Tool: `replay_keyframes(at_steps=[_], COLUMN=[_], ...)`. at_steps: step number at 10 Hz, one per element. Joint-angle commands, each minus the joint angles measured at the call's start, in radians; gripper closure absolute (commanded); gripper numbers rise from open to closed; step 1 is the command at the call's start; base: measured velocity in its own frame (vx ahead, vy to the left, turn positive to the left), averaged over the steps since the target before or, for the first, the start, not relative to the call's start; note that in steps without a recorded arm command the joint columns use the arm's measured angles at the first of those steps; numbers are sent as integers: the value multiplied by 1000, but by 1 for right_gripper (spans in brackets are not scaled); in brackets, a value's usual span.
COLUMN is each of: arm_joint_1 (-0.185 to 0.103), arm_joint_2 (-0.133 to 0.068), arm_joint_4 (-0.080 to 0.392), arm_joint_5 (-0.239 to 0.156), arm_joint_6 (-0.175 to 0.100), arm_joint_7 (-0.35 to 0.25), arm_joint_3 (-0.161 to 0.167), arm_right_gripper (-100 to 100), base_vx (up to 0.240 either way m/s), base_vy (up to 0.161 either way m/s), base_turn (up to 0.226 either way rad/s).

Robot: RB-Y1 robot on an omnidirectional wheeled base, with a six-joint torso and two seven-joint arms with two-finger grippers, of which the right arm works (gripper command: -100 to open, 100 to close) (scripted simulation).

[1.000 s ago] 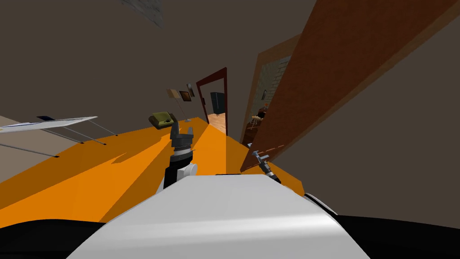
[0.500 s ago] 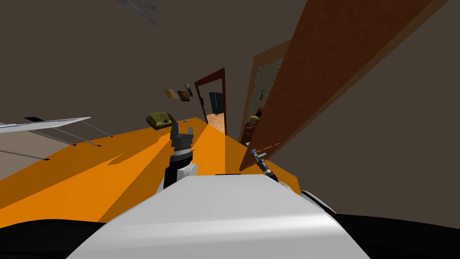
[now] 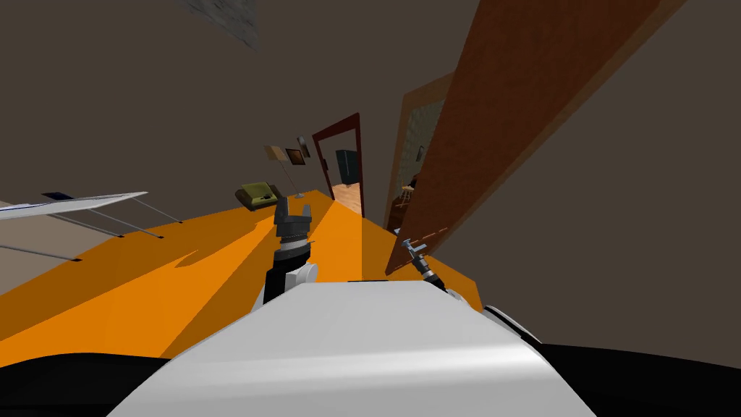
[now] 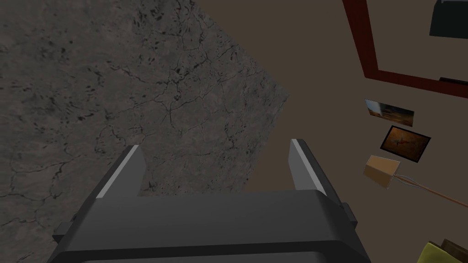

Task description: Pull the door open

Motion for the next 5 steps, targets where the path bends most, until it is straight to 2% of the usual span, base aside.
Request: replay_keyframes(at_steps=[1,3,4,5], arm_joint_1=[-20,-20,-47,-47], arm_joint_2=[25,25,32,32], arm_joint_4=[50,64,73,42], arm_joint_5=[9,9,19,19], arm_joint_6=[-32,-32,-23,-23], arm_joint_7=[-8,-8,-10,-10], arm_joint_3=[13,13,25,25], arm_right_gripper=[100,100,100,100], base_vx=[4,3,-51,-63], base_vy=[8,-1,-36,-47], base_turn=[-14,2,-68,-39])
